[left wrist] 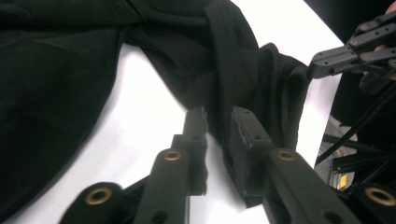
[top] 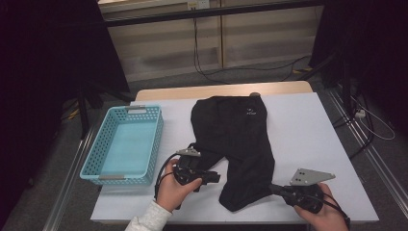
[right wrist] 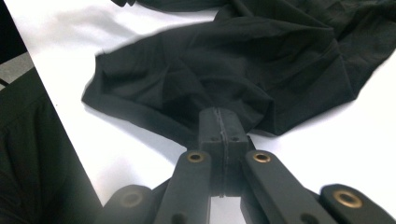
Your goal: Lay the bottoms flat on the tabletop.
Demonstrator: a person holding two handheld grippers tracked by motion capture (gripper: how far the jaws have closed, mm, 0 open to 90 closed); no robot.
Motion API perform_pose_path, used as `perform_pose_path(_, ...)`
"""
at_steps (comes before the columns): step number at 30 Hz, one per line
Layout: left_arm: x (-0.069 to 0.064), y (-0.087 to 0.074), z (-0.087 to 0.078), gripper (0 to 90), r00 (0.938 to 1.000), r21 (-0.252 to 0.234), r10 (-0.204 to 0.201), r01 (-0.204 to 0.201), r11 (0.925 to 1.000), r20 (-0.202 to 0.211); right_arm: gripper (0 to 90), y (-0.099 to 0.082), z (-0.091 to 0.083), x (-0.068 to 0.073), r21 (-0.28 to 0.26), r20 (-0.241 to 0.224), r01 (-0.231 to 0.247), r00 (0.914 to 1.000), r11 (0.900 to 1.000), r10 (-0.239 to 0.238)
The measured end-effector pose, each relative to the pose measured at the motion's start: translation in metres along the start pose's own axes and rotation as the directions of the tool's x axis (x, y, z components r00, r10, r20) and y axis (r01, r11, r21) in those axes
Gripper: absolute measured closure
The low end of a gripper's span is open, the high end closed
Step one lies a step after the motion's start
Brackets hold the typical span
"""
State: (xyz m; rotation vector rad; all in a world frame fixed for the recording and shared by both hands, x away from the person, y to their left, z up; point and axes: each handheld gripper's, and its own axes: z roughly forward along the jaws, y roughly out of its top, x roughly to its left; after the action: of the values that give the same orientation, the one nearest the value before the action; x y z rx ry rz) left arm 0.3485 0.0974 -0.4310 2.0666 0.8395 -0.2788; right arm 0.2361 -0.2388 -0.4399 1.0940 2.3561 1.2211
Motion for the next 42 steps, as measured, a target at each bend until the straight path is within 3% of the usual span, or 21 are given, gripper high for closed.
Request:
perform_pose_path(3,0.003,0.004,0.003,58.7,0.9982,-0.014,0.038,-0.039,0.9992,-0.045,90.0,-0.001,-0.007,-0.003,-0.006,0.006,-0.012,0.9999,0.9999,0.012)
perform_pose_path(5,0.006,0.005,0.003,58.6,0.9982,-0.02,0.032,-0.033,0.9992,-0.05,90.0,-0.003,-0.011,-0.004,-0.01,0.017,-0.019,0.9997,0.9998,0.019)
perform_pose_path(6,0.009,0.005,0.003,57.9,0.9962,-0.03,0.047,-0.05,0.9983,-0.073,90.0,-0.004,-0.014,-0.005,-0.009,0.02,-0.022,0.9996,0.9997,0.022)
perform_pose_path(8,0.015,0.006,0.003,56.4,0.9874,-0.031,0.076,-0.081,0.9963,-0.139,90.0,-0.008,-0.018,-0.005,-0.014,0.032,-0.033,0.9989,0.9994,0.033)
perform_pose_path(10,0.022,0.006,0.003,53.1,0.9838,-0.037,0.076,-0.083,0.9958,-0.162,90.0,-0.013,-0.022,-0.006,-0.01,0.039,-0.037,0.9985,0.9993,0.037)
perform_pose_path(12,0.028,0.006,0.002,50.2,0.9667,-0.046,0.104,-0.118,0.9919,-0.233,90.0,-0.016,-0.022,-0.007,0.002,0.045,-0.039,0.9982,0.9993,0.038)
perform_pose_path(15,0.037,0.005,0.002,48.6,0.9652,-0.048,0.094,-0.109,0.9929,-0.244,90.0,-0.019,-0.023,-0.008,0.012,0.058,-0.045,0.9974,0.9989,0.045)
perform_pose_path(17,0.039,0.005,0.006,46.4,0.9486,-0.03,0.131,-0.146,0.9889,-0.288,90.0,-0.021,-0.025,-0.01,0.011,0.069,-0.055,0.9962,0.9984,0.055)
perform_pose_path(21,0.042,0.003,0.012,44.5,0.9432,-0.003,0.152,-0.16,0.9871,-0.296,90.0,-0.023,-0.03,-0.014,0.006,0.093,-0.068,0.9933,0.9976,0.068)
perform_pose_path(23,0.042,0.003,0.013,45.2,0.9423,-0.002,0.154,-0.162,0.9868,-0.297,84.8,-0.024,-0.031,-0.015,0.007,0.104,-0.068,0.9924,0.9977,0.067)
perform_pose_path(24,0.042,0.004,0.013,47.3,0.9355,0.009,0.168,-0.173,0.9848,-0.311,82.4,-0.024,-0.031,-0.015,0.006,0.11,-0.07,0.9915,0.9975,0.069)
perform_pose_path(25,0.042,0.003,0.013,51.0,0.9342,0.013,0.17,-0.175,0.9846,-0.314,80.6,-0.023,-0.031,-0.015,0.002,0.108,-0.069,0.9918,0.9976,0.068)
perform_pose_path(27,0.04,0.003,0.014,59.4,0.9355,0.022,0.161,-0.162,0.9865,-0.315,72.3,-0.019,-0.032,-0.016,-0.014,0.118,-0.075,0.9901,0.9971,0.076)
perform_pose_path(30,0.039,0.004,0.016,68.4,0.9315,0.03,0.151,-0.15,0.9882,-0.331,65.4,-0.013,-0.028,-0.019,-0.016,0.144,-0.09,0.9853,0.9958,0.091)
perform_pose_path(32,0.039,0.005,0.016,77.3,0.9425,0.029,0.114,-0.111,0.9934,-0.314,62.1,-0.01,-0.022,-0.024,-0.023,0.176,-0.109,0.9781,0.9938,0.111)
perform_pose_path(33,0.039,0.005,0.016,82.7,0.9415,0.032,0.104,-0.099,0.9946,-0.321,58.9,-0.009,-0.018,-0.028,-0.022,0.191,-0.126,0.9733,0.9918,0.128)
perform_pose_path(34,0.04,0.006,0.015,85.7,0.9464,0.04,0.086,-0.077,0.9962,-0.311,57.8,-0.007,-0.014,-0.034,-0.028,0.206,-0.156,0.9656,0.9873,0.159)
perform_pose_path(35,0.04,0.007,0.015,87.6,0.9545,0.048,0.057,-0.045,0.9978,-0.293,57.7,-0.007,-0.011,-0.038,-0.029,0.213,-0.175,0.9609,0.9841,0.177)
perform_pose_path(38,0.04,0.007,0.013,89.1,0.9557,0.047,0.044,-0.032,0.9984,-0.291,57.3,-0.009,-0.003,-0.047,-0.019,0.235,-0.211,0.9493,0.9774,0.209)
perform_pose_path(42,0.039,0.008,0.005,89.5,0.957,0.041,0.035,-0.025,0.9989,-0.288,59.7,-0.015,0.003,-0.05,0.019,0.227,-0.235,0.9476,0.9719,0.224)
